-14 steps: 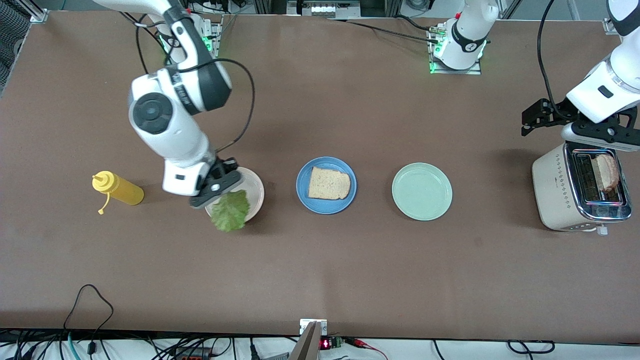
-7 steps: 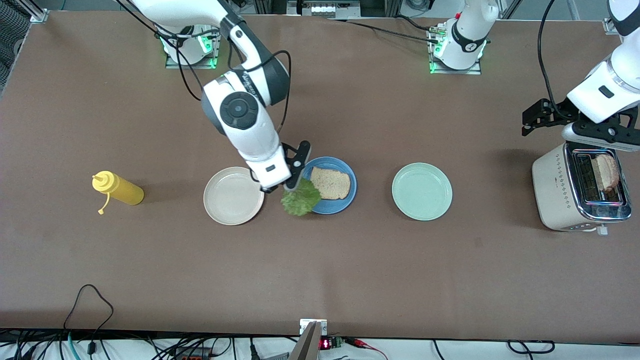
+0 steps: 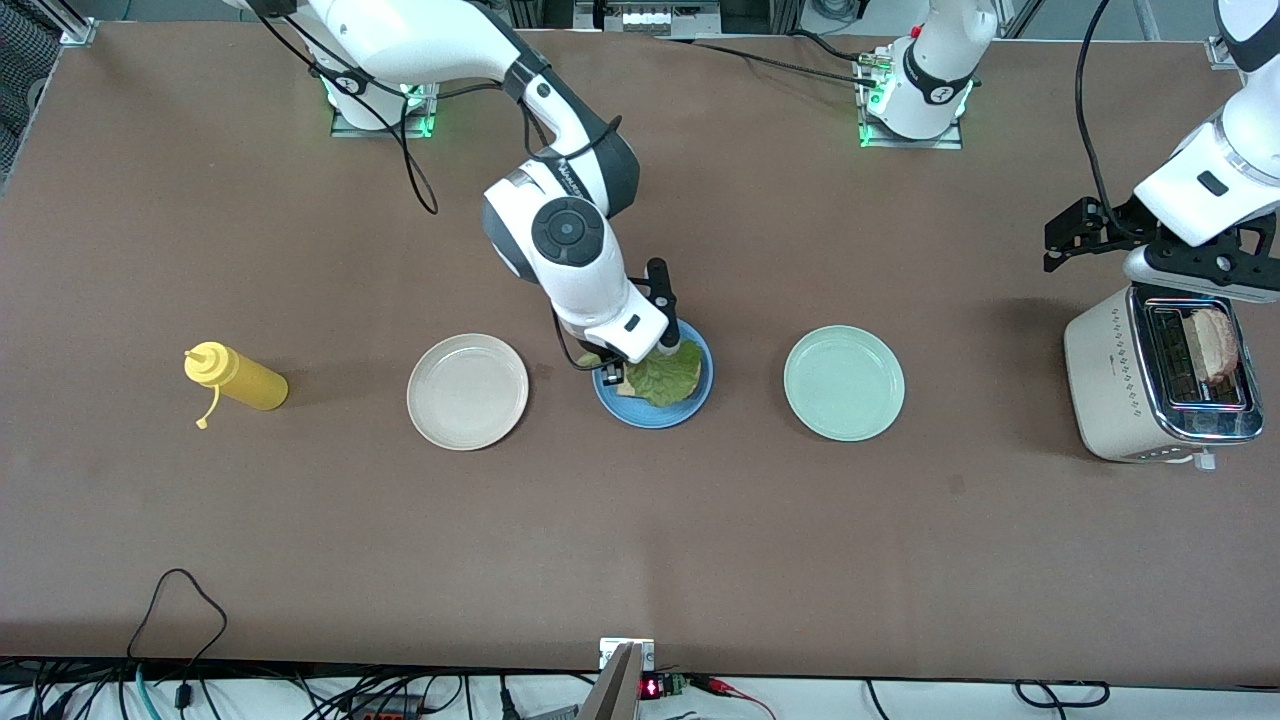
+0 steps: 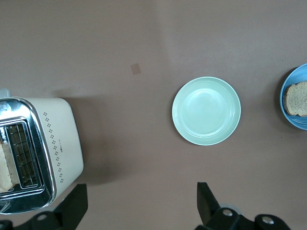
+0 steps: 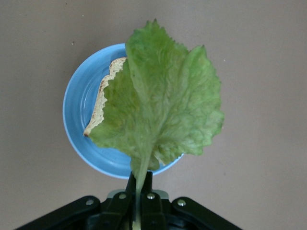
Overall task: Make sandwich in blue plate with both arms
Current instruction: 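Lower the lettuce onto the bread and open the right gripper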
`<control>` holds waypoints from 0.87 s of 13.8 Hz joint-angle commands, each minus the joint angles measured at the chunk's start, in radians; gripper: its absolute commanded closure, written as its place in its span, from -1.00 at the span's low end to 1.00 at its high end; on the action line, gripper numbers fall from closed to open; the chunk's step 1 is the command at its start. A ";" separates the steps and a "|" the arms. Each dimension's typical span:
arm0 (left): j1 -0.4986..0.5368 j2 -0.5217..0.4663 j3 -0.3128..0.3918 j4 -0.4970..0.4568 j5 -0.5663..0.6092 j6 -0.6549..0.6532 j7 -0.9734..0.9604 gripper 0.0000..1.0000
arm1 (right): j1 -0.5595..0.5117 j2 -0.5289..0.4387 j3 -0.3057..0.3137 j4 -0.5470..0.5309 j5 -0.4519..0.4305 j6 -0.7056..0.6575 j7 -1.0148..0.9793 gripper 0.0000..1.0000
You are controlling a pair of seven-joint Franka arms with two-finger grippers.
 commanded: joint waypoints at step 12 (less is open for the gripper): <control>0.005 0.028 0.003 0.047 -0.024 -0.023 0.023 -1.00 | 0.044 0.152 -0.008 0.042 -0.077 0.077 -0.027 1.00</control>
